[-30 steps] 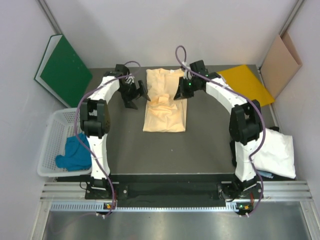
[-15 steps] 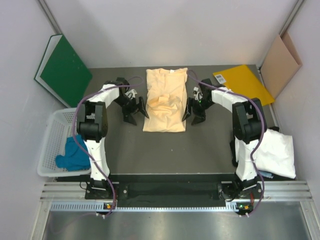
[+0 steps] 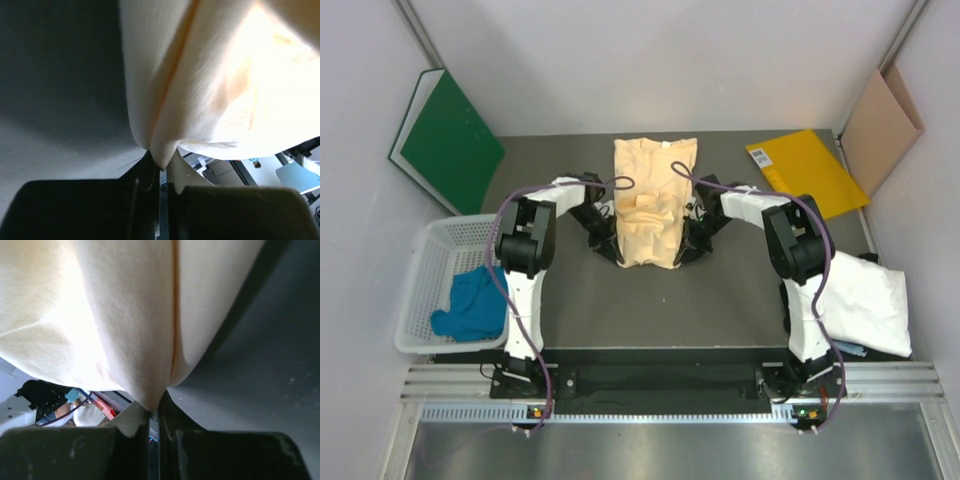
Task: Fold and stack the t-shirts
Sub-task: Fold the tshirt
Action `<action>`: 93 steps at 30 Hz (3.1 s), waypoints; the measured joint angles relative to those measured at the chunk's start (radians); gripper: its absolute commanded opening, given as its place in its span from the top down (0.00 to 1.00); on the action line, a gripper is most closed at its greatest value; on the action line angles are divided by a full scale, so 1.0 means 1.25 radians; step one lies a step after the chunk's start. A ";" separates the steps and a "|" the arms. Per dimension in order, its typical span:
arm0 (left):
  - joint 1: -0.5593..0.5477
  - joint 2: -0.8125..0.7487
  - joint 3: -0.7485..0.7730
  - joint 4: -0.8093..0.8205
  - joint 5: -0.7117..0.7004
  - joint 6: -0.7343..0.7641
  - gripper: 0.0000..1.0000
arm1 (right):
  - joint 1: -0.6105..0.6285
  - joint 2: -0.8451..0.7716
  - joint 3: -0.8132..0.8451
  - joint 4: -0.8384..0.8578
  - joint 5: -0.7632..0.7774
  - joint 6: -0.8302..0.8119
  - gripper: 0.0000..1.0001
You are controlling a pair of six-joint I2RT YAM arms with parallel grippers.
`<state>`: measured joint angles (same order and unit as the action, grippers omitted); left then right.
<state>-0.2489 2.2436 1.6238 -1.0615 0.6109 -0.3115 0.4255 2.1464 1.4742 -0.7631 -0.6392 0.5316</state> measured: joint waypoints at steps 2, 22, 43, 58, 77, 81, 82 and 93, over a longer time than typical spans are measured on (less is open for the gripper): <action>-0.004 -0.003 -0.001 -0.001 -0.009 -0.003 1.00 | 0.003 -0.001 0.000 -0.001 0.001 0.001 1.00; -0.027 -0.385 -0.092 0.012 -0.219 -0.067 1.00 | 0.008 -0.196 0.067 -0.192 -0.014 -0.103 1.00; 0.042 -0.010 0.378 0.216 -0.169 -0.146 1.00 | -0.119 0.125 0.515 -0.004 0.049 -0.130 0.98; 0.097 0.111 0.419 0.410 -0.141 -0.281 0.01 | -0.133 0.208 0.608 0.291 0.140 0.009 0.09; 0.122 -0.046 0.153 0.460 -0.129 -0.246 0.01 | -0.147 0.080 0.275 0.284 0.186 -0.062 0.00; 0.122 -0.045 0.139 0.446 -0.124 -0.244 0.01 | -0.145 0.141 0.319 0.287 0.172 -0.049 0.00; 0.122 -0.045 0.140 0.446 -0.124 -0.241 0.01 | -0.143 0.166 0.345 0.292 0.155 -0.038 0.00; 0.122 -0.045 0.161 0.406 -0.125 -0.209 0.01 | -0.100 0.325 0.574 0.286 0.122 -0.004 0.79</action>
<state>-0.0959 2.1868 1.8256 -0.5541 0.4545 -0.5732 0.3000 2.5530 2.1918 -0.4057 -0.4862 0.5270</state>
